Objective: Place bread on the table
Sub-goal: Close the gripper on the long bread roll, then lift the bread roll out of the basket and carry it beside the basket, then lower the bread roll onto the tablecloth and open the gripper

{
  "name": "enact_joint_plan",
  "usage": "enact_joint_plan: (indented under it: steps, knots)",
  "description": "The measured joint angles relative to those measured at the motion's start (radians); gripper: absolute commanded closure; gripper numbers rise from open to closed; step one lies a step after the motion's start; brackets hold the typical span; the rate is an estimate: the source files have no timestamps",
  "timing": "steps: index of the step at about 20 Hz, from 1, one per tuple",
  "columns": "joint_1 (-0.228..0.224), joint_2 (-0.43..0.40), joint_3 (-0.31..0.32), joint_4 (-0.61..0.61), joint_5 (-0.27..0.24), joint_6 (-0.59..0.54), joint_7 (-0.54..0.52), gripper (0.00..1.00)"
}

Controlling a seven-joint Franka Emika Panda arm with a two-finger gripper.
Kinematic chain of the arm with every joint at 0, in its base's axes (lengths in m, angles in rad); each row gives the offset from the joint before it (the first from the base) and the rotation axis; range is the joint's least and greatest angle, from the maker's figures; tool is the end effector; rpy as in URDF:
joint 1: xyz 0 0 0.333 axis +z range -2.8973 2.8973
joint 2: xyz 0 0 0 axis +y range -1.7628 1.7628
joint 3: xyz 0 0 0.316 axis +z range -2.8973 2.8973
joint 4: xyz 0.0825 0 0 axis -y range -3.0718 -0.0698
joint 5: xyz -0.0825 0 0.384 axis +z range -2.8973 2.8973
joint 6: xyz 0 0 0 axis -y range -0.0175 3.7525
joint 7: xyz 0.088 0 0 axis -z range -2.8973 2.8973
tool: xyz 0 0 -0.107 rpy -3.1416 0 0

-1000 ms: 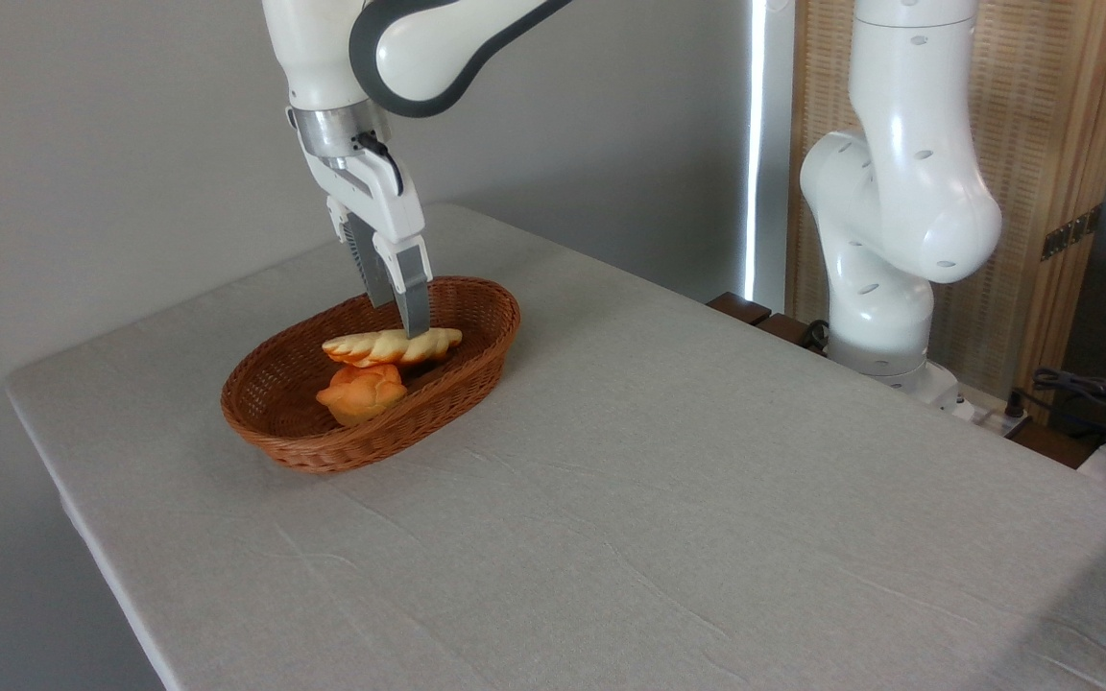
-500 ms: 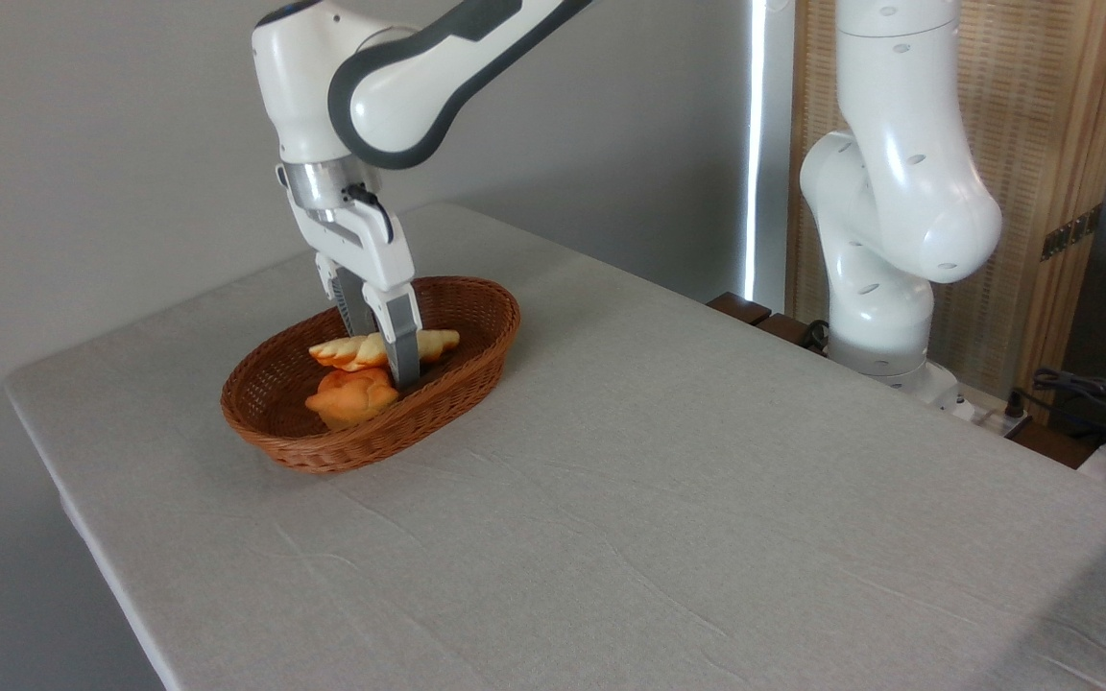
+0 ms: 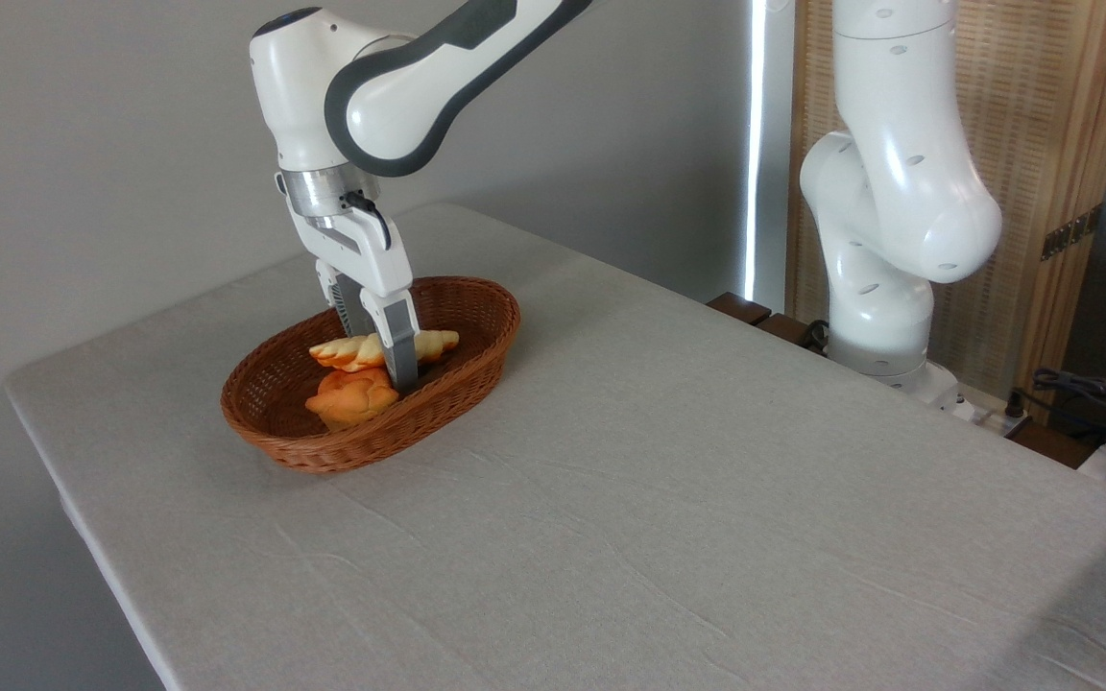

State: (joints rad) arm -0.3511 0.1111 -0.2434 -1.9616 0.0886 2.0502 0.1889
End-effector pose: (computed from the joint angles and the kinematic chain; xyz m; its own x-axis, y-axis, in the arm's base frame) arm 0.4839 -0.3176 0.4184 0.6796 -0.7330 -0.0290 -0.7334 -0.6782 -0.0464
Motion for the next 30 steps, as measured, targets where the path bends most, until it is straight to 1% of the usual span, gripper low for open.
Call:
enact_joint_plan:
  steps: [7, 10, 13, 15, 16, 18, 20, 22, 23, 24, 25, 26, 28, 30]
  knots:
    - [-0.007, -0.033, -0.013, 0.005, 0.000, -0.074, 0.001, 0.79]
    - [-0.010, -0.060, -0.014, 0.011, -0.001, -0.094, 0.000, 0.78]
    - [-0.010, -0.099, -0.014, 0.035, -0.021, -0.121, 0.000, 0.77]
    - [-0.007, -0.128, -0.009, 0.067, -0.050, -0.131, -0.001, 0.74]
    - [-0.004, -0.140, 0.000, 0.078, -0.053, -0.134, -0.005, 0.74]
    - [0.002, -0.171, 0.049, 0.093, -0.055, -0.164, -0.002, 0.72]
    - [0.009, -0.197, 0.099, 0.095, -0.055, -0.230, 0.047, 0.69]
    - [0.011, -0.207, 0.163, 0.095, -0.056, -0.282, 0.124, 0.63]
    - [0.013, -0.207, 0.200, 0.092, -0.056, -0.296, 0.169, 0.58]
    - [0.014, -0.205, 0.239, 0.086, -0.056, -0.307, 0.220, 0.46]
    - [0.015, -0.202, 0.279, 0.076, -0.056, -0.311, 0.274, 0.25]
    - [0.016, -0.197, 0.321, 0.063, -0.056, -0.311, 0.326, 0.00]
    - [0.019, -0.183, 0.389, 0.038, -0.056, -0.311, 0.411, 0.00]
    - [0.020, -0.162, 0.421, 0.021, -0.056, -0.310, 0.472, 0.00]
